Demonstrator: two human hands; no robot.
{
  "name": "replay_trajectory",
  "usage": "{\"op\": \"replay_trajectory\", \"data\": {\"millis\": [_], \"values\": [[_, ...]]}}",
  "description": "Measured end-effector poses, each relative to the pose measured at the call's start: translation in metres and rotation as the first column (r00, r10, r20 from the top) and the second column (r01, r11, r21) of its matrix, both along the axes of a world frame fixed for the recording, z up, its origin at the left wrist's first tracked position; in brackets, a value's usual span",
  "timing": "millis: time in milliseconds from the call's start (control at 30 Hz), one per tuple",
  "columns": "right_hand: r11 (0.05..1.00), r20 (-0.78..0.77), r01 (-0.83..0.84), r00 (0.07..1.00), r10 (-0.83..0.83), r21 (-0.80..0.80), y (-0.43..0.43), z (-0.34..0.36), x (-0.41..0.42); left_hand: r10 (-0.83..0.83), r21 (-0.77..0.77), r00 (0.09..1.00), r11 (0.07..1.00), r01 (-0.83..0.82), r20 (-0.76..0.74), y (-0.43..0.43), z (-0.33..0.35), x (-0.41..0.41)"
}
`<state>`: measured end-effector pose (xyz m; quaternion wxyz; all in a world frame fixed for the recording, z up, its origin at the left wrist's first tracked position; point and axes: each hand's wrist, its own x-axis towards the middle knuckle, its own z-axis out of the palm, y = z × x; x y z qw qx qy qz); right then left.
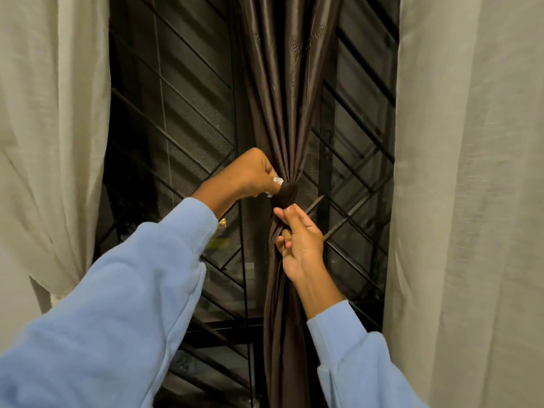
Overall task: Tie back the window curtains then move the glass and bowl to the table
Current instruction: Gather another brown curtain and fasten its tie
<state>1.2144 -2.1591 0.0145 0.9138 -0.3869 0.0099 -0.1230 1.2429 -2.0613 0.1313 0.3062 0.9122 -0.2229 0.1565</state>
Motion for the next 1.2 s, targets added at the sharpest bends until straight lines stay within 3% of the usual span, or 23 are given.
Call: {"op": "replay_trajectory", "data": {"millis": [167,333,400,533,700,833,1033,1200], "values": [[0.998,0.025,0.011,1.000,-0.010,-0.063,-0.003,0.000,-0.001,0.056,0.095,0.993,0.993,-0.066,0.102,0.001,-0.002,0.001],[0.995,0.053,0.050,0.998,-0.046,-0.081,-0.003,-0.001,0.004,0.024,0.192,0.868,0.972,-0.136,0.495,0.000,-0.013,-0.010],[0.992,0.052,0.074,0.996,-0.069,-0.099,-0.003,-0.001,0.006,-0.024,0.195,0.833,0.976,-0.102,0.553,0.001,-0.021,-0.009],[0.989,0.009,0.091,0.996,-0.090,-0.117,-0.002,0.000,0.006,-0.058,0.163,0.839,0.986,-0.037,0.542,0.006,-0.025,-0.005],[0.995,-0.056,0.102,0.993,-0.101,0.003,-0.002,0.007,0.006,-0.132,0.151,0.911,0.985,0.078,0.392,0.012,-0.026,0.004],[0.990,-0.069,0.129,0.990,-0.125,0.049,0.003,0.011,0.005,-0.044,0.089,0.891,0.996,0.004,0.451,0.007,-0.036,0.005],[0.946,-0.137,0.222,0.971,-0.193,0.237,0.009,0.018,0.003,-0.024,-0.023,0.888,0.999,0.039,0.458,-0.006,-0.043,0.002],[0.887,-0.085,0.437,0.899,-0.429,0.147,0.007,0.014,0.004,-0.027,-0.015,0.856,0.999,0.041,0.516,-0.017,-0.038,-0.004]]}}
